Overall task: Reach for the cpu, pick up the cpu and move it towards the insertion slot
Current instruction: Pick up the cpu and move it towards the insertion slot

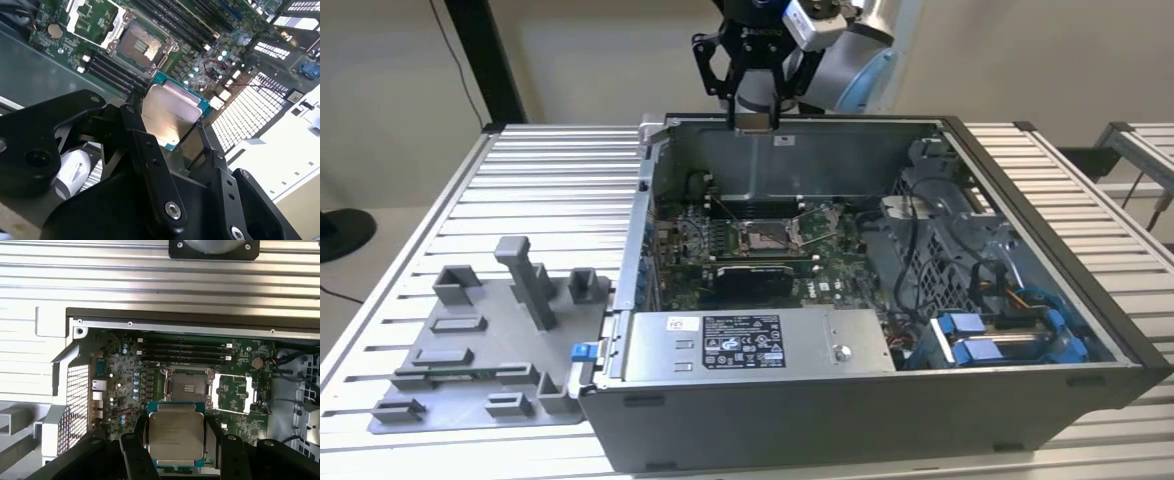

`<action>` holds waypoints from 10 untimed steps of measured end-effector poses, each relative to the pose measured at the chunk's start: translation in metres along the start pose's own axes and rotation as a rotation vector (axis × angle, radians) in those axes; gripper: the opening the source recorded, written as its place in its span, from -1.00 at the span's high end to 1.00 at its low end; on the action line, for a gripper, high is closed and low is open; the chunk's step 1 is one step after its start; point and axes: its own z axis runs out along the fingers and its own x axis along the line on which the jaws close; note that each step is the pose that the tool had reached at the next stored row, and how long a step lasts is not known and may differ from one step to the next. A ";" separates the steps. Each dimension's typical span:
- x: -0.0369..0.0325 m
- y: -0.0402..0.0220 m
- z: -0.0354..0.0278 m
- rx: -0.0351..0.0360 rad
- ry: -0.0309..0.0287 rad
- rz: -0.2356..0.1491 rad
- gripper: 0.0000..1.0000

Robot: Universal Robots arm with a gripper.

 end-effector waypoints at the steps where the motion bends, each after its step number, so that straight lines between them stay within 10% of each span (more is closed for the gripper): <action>1: 0.0000 0.0000 0.0000 -0.0001 0.0000 0.000 1.00; 10: -0.0001 0.0038 0.0006 -0.0001 0.0000 0.000 1.00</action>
